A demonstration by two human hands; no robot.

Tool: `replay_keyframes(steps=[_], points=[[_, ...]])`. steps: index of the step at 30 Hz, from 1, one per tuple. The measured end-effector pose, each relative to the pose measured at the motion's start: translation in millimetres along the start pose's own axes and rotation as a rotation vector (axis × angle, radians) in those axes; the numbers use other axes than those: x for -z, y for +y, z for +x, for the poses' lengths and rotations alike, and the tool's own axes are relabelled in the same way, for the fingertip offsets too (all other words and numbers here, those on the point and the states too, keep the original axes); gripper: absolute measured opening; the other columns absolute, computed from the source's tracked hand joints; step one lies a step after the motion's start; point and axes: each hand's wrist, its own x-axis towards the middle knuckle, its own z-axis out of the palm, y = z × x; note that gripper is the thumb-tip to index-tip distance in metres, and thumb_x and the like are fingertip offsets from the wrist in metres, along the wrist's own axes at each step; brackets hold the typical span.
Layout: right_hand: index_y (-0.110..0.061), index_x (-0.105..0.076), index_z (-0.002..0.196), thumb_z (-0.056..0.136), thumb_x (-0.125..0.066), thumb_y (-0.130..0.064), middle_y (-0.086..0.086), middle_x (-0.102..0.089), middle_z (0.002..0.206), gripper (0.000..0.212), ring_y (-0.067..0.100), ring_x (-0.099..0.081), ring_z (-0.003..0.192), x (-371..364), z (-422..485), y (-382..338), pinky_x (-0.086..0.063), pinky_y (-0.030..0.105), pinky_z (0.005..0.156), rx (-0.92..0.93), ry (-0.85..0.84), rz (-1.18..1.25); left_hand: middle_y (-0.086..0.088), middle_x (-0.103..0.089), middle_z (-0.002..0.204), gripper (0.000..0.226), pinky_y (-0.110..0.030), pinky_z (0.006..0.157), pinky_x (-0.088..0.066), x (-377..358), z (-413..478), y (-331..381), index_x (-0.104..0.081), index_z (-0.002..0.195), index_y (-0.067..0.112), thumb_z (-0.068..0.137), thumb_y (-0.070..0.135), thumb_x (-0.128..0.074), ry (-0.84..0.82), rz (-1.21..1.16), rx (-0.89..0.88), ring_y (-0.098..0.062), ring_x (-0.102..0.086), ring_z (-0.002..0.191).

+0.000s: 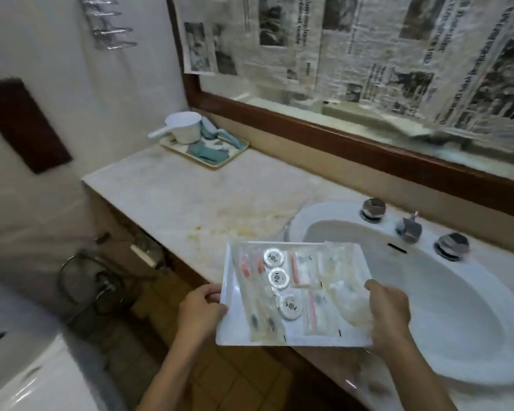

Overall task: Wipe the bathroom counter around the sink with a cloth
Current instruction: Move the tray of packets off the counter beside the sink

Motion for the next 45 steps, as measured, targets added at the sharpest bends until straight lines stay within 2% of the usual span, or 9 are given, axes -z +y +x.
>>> replay_keyframes(steps=[6,15,21,27,30,34,37,43,45], points=[[-0.010,-0.055,0.068,0.082,-0.056,-0.027,0.018,-0.059,0.095,0.022,0.039,-0.054,0.092,-113,-54,-29,-0.049,0.048,0.081,0.067,-0.169,-0.114,0.003,-0.068,0.094,0.035,-0.036,0.074,-0.056,103,21,-38,-0.065,0.094,0.026,0.081,-0.007,-0.060,0.147,-0.109,0.081,-0.014,-0.065,0.086],[-0.007,-0.054,0.060,0.084,-0.055,-0.022,0.013,-0.059,0.074,0.028,0.039,-0.056,0.088,-285,-78,-88,-0.045,0.054,0.088,0.253,-0.352,-0.207,0.005,-0.065,0.092,0.024,-0.027,0.066,-0.053,195,110,-64,-0.064,0.092,0.024,0.087,0.001,-0.063,0.365,-0.163,0.178,-0.011,-0.063,0.085],[-0.010,-0.053,0.060,0.084,-0.055,-0.023,0.014,-0.060,0.081,0.027,0.039,-0.054,0.094,-392,-79,-146,-0.046,0.050,0.088,0.331,-0.434,-0.246,0.004,-0.066,0.098,0.014,-0.038,0.077,-0.058,246,186,-53,-0.065,0.096,0.022,0.088,0.010,-0.065,0.454,-0.183,0.269,-0.015,-0.065,0.090],[-0.018,-0.059,0.069,0.073,-0.053,-0.034,0.016,-0.062,0.104,0.017,0.037,-0.052,0.100,-485,-73,-197,-0.049,0.046,0.085,0.401,-0.485,-0.258,0.001,-0.067,0.096,0.017,-0.046,0.086,-0.056,280,256,-29,-0.064,0.086,0.023,0.087,0.007,-0.060,0.469,-0.249,0.327,-0.020,-0.066,0.090],[-0.017,-0.058,0.065,0.073,-0.053,-0.031,0.016,-0.061,0.104,0.017,0.037,-0.051,0.100,-527,-67,-218,-0.048,0.042,0.079,0.423,-0.500,-0.282,-0.002,-0.067,0.092,0.016,-0.048,0.087,-0.055,293,293,-21,-0.063,0.081,0.020,0.087,0.006,-0.060,0.472,-0.270,0.346,-0.021,-0.065,0.089],[-0.011,-0.057,0.065,0.078,-0.051,-0.025,0.019,-0.060,0.095,0.020,0.037,-0.043,0.097,-583,-55,-244,-0.032,0.036,0.065,0.469,-0.518,-0.376,-0.008,-0.067,0.093,0.008,-0.046,0.081,-0.058,309,351,-17,-0.062,0.084,0.016,0.079,0.010,-0.062,0.447,-0.268,0.396,-0.023,-0.066,0.084],[-0.011,-0.049,0.060,0.074,-0.051,-0.026,0.017,-0.059,0.089,0.020,0.034,-0.041,0.095,-623,-47,-265,-0.041,0.039,0.072,0.447,-0.476,-0.421,-0.011,-0.065,0.097,0.013,-0.041,0.070,-0.058,318,395,-15,-0.059,0.091,0.012,0.081,0.005,-0.062,0.398,-0.301,0.431,-0.025,-0.065,0.086],[-0.015,-0.063,0.107,0.079,-0.052,-0.032,0.014,-0.050,0.123,0.034,0.035,-0.037,0.119,-697,-28,-304,-0.032,0.044,0.093,0.456,-0.391,-0.622,-0.015,-0.062,0.096,0.018,-0.033,0.059,-0.053,328,467,-2,-0.050,0.087,0.007,0.082,-0.005,-0.062,0.328,-0.346,0.430,-0.027,-0.064,0.085],[-0.015,-0.062,0.107,0.075,-0.049,-0.035,0.014,-0.049,0.126,0.040,0.034,-0.035,0.121,-714,-23,-312,-0.031,0.046,0.095,0.454,-0.410,-0.632,-0.014,-0.063,0.095,0.018,-0.032,0.058,-0.052,332,485,4,-0.049,0.086,0.006,0.083,-0.005,-0.063,0.320,-0.352,0.420,-0.025,-0.064,0.084]])
